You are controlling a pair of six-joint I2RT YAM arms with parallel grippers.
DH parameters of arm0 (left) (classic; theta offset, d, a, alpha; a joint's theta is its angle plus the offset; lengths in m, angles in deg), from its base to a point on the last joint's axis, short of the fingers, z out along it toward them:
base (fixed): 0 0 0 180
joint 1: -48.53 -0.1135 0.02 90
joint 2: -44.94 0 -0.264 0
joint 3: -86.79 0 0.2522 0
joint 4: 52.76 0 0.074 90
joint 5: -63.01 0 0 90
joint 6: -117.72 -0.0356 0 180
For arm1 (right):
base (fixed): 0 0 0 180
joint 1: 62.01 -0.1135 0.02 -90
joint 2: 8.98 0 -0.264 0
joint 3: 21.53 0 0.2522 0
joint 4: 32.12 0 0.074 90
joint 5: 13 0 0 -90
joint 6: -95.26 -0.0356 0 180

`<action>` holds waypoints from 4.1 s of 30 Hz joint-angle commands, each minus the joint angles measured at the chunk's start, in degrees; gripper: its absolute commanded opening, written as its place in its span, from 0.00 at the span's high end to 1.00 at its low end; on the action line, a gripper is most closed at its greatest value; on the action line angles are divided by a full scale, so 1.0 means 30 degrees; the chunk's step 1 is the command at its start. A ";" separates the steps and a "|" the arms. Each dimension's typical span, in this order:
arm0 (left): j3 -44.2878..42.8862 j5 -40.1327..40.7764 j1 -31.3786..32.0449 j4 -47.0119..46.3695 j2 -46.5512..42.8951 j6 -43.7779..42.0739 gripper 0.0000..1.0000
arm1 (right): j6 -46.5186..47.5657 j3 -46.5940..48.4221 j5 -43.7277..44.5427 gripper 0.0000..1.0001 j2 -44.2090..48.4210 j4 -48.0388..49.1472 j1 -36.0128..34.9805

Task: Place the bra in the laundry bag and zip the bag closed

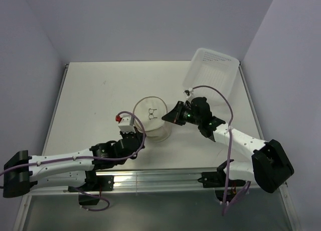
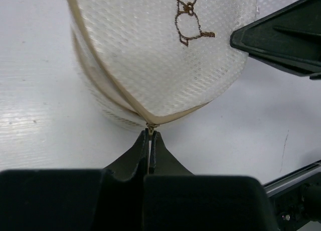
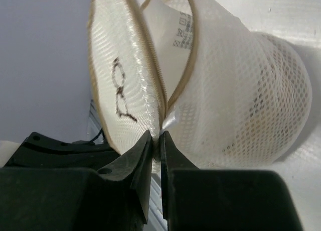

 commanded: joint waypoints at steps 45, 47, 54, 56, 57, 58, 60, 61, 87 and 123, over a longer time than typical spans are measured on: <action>-0.0285 -0.2340 0.1183 -0.7979 0.2654 0.0134 1.00 | -0.1778 -0.2253 0.2709 0.85 0.3764 0.1656 -0.2755; -0.0137 -0.2136 0.1183 -0.7921 0.2477 0.0076 1.00 | -0.1601 -0.1990 0.3032 0.94 0.3736 0.1303 -0.2755; 0.0973 -0.0850 0.1183 -0.5581 0.0195 0.0485 1.00 | -0.0635 -0.1520 0.2480 1.00 0.3210 0.0832 -0.1147; 0.1501 -0.0350 0.1183 -0.4030 -0.1118 0.0923 1.00 | -0.0081 -0.1052 0.1661 1.00 0.2595 0.0833 -0.0183; 0.1620 0.0203 0.1183 -0.3502 -0.1649 0.1013 1.00 | 0.0126 -0.0819 0.1424 1.00 0.2361 0.0775 0.0084; 0.1737 0.0499 0.1183 -0.2337 -0.2148 0.1101 1.00 | 0.0331 -0.0352 0.1277 1.00 0.1894 0.0658 0.0348; 0.1884 0.1462 0.1183 -0.0723 -0.3700 0.1539 1.00 | 0.0975 0.0119 0.0868 1.00 0.1394 0.0452 0.0962; 0.1943 0.1730 0.1183 0.0070 -0.4228 0.1715 1.00 | 0.1152 0.0585 0.0662 1.00 0.0870 0.0423 0.1169; -0.0343 -0.7076 -0.3968 -0.5104 -0.1158 -0.1389 0.50 | 0.2179 0.2816 -0.1859 1.00 -0.2212 0.0862 0.1581; -0.1516 -0.6998 -0.5643 -0.3909 0.1600 -0.3089 0.54 | 0.2325 0.2758 -0.2153 1.00 -0.2065 0.0920 0.1640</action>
